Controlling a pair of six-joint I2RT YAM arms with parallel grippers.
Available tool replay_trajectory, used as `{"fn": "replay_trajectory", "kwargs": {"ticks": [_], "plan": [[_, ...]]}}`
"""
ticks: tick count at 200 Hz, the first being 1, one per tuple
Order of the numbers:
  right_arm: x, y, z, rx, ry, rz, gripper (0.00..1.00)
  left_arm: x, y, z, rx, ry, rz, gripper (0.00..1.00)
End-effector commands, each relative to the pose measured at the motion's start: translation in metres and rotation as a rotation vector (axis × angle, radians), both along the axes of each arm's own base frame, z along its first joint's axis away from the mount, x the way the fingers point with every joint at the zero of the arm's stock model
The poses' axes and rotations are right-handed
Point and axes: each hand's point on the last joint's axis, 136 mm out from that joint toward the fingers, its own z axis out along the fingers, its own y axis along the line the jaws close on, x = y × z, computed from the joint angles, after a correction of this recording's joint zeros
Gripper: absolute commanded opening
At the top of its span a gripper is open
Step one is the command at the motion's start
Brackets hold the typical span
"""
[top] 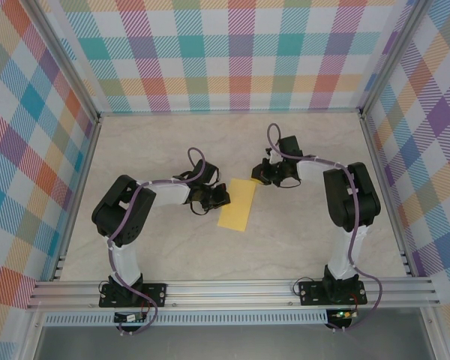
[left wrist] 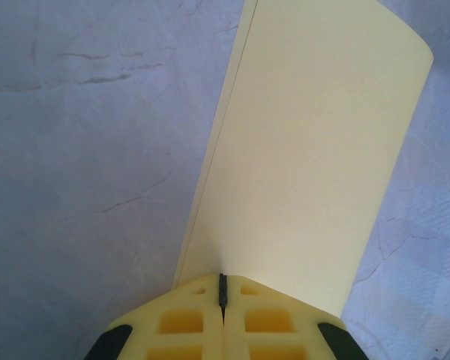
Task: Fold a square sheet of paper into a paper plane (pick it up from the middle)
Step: Fold the square sheet of paper in half at the center of the table.
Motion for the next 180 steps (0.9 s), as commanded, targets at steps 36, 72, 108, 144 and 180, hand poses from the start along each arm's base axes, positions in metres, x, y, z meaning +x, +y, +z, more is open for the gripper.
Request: {"fn": "replay_trajectory", "kwargs": {"ticks": [36, 72, 108, 144, 180], "plan": [[-0.008, -0.005, -0.038, -0.06, 0.088, 0.0, 0.06, -0.035, 0.023, -0.037, 0.129, 0.127, -0.012, 0.0], [-0.009, -0.006, -0.044, -0.068, 0.109, -0.009, 0.06, -0.035, 0.023, -0.036, 0.127, 0.126, -0.014, 0.0], [0.002, -0.002, -0.008, -0.039, 0.045, 0.001, 0.07, -0.035, 0.023, -0.035, 0.128, 0.124, -0.015, 0.0], [0.009, 0.001, 0.003, -0.006, 0.027, 0.003, 0.07, -0.037, 0.024, -0.036, 0.129, 0.127, -0.013, 0.0], [0.005, -0.003, -0.021, -0.034, 0.069, -0.008, 0.06, -0.036, 0.023, -0.035, 0.125, 0.126, -0.013, 0.0]]}}
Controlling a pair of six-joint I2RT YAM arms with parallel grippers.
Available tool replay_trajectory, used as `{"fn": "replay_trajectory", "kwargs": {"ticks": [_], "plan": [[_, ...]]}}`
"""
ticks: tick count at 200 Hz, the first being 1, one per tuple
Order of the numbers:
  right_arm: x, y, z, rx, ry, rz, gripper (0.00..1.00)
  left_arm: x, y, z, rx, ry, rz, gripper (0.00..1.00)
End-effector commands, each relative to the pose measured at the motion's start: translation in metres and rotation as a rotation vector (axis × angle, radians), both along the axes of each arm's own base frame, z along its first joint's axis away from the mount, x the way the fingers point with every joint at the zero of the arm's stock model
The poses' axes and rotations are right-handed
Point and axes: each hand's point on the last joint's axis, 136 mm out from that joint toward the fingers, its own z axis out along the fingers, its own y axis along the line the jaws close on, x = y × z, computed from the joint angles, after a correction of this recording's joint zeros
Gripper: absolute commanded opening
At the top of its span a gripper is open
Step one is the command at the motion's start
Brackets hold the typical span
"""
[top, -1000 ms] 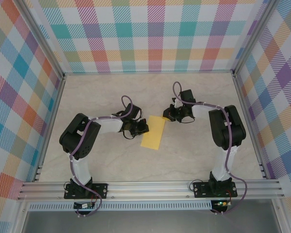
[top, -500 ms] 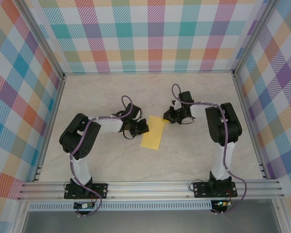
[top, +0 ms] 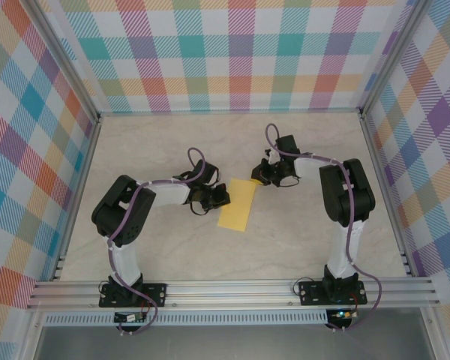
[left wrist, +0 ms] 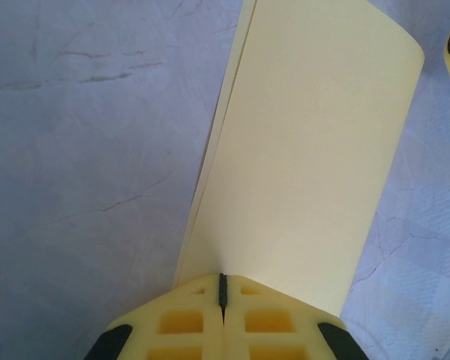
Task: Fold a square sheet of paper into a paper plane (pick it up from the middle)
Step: Fold the square sheet of paper in half at the center of the table.
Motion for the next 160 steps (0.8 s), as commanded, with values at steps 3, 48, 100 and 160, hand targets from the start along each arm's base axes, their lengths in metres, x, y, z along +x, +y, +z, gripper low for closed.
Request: {"fn": "replay_trajectory", "kwargs": {"ticks": [3, 48, 100, 160], "plan": [[-0.002, -0.003, -0.006, 0.0, 0.014, 0.002, 0.06, -0.035, 0.023, -0.035, 0.126, 0.127, -0.012, 0.0], [-0.012, -0.011, -0.035, -0.047, 0.055, -0.02, 0.06, -0.036, 0.023, -0.035, 0.128, 0.128, -0.011, 0.0], [-0.017, -0.009, -0.044, -0.032, 0.125, -0.026, 0.07, -0.035, 0.02, -0.033, 0.113, 0.131, -0.014, 0.0], [-0.007, -0.003, 0.017, 0.009, 0.031, 0.001, 0.12, -0.034, 0.012, -0.016, 0.046, 0.126, 0.004, 0.0]]}}
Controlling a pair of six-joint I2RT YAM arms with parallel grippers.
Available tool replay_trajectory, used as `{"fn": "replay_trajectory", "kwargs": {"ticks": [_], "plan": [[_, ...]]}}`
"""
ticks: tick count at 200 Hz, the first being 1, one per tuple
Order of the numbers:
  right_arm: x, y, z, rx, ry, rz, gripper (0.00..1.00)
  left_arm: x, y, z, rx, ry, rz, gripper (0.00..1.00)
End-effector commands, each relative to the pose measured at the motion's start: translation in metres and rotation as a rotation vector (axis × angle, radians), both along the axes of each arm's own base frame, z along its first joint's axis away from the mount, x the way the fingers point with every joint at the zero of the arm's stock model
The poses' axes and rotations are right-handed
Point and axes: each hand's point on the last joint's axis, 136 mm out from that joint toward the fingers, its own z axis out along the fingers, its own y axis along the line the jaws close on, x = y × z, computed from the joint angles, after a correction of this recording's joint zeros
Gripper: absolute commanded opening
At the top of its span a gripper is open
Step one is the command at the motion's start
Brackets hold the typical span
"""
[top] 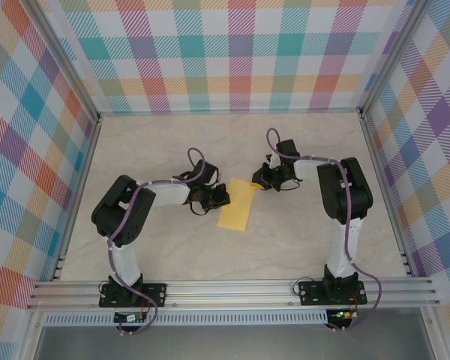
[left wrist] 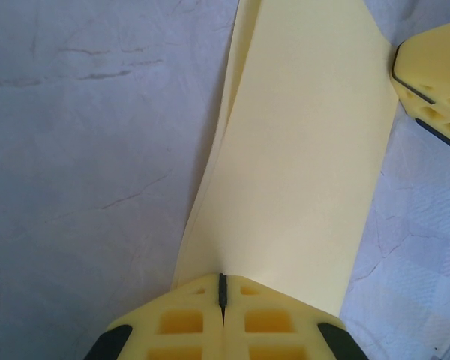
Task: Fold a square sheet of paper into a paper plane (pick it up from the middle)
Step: Fold the square sheet of paper in half at the center of the table.
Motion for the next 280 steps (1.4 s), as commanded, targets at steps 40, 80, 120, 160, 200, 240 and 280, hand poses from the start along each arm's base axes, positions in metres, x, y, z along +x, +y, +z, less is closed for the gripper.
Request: {"fn": "replay_trajectory", "kwargs": {"ticks": [40, 80, 120, 160, 200, 240, 280], "plan": [[-0.011, -0.013, 0.079, -0.052, -0.138, 0.01, 0.23, -0.034, 0.004, -0.002, -0.014, 0.114, 0.048, 0.0], [-0.047, -0.011, 0.08, 0.036, -0.106, -0.001, 0.31, -0.037, 0.0, 0.018, -0.042, 0.081, 0.069, 0.0], [-0.086, -0.013, 0.06, -0.023, -0.063, -0.019, 0.35, -0.034, 0.022, 0.038, 0.023, -0.011, 0.116, 0.13], [-0.11, -0.007, 0.046, -0.043, -0.026, -0.034, 0.34, -0.036, 0.038, 0.034, 0.021, 0.003, 0.147, 0.29], [-0.114, 0.012, 0.044, -0.028, -0.015, -0.015, 0.35, -0.028, 0.034, 0.032, -0.065, 0.048, 0.148, 0.42], [-0.111, 0.026, 0.039, -0.035, 0.0, 0.012, 0.35, -0.022, 0.035, 0.029, -0.083, 0.068, 0.157, 0.46], [-0.113, 0.029, 0.025, -0.054, 0.04, 0.013, 0.35, -0.023, 0.035, 0.028, -0.082, 0.073, 0.153, 0.48]]}}
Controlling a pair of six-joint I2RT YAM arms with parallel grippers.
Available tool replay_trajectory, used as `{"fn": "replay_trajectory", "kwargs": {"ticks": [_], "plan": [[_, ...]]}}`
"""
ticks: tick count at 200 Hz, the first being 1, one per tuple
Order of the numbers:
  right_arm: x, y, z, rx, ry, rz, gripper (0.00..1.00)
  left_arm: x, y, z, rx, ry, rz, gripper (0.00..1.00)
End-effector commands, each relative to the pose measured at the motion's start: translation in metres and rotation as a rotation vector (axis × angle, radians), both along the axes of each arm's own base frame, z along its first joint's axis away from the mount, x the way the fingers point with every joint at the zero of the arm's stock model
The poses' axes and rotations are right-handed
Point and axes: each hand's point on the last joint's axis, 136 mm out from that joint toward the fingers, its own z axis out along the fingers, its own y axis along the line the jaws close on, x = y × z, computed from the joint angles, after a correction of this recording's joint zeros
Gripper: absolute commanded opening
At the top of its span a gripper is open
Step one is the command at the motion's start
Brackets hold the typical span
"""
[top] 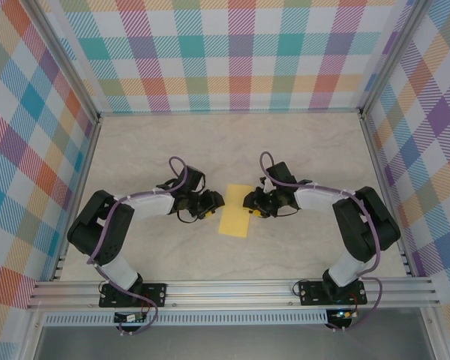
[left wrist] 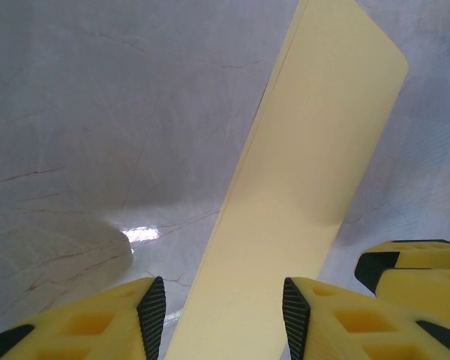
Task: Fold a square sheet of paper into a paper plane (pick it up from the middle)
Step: Fold the square sheet of paper in half at the center of the table.
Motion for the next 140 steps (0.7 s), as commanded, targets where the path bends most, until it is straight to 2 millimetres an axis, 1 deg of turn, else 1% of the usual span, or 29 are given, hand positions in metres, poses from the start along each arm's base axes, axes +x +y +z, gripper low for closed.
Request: {"fn": "replay_trajectory", "kwargs": {"ticks": [1, 51, 92, 114, 140], "plan": [[0.006, 0.006, -0.001, 0.004, 0.002, -0.007, 0.35, 0.008, -0.002, 0.006, -0.031, -0.012, -0.001, 0.48], [-0.002, 0.006, -0.017, -0.036, 0.031, 0.01, 0.35, 0.007, -0.005, 0.006, -0.039, -0.007, -0.013, 0.49], [-0.01, -0.005, -0.035, -0.094, 0.063, 0.0, 0.34, 0.007, -0.005, 0.003, -0.037, 0.0, -0.017, 0.5], [-0.014, -0.011, -0.04, -0.119, 0.07, -0.007, 0.34, 0.006, -0.005, 0.002, -0.038, 0.005, -0.021, 0.5], [-0.016, -0.015, -0.041, -0.131, 0.069, -0.023, 0.34, 0.005, -0.007, 0.001, -0.04, 0.01, -0.035, 0.53]]}}
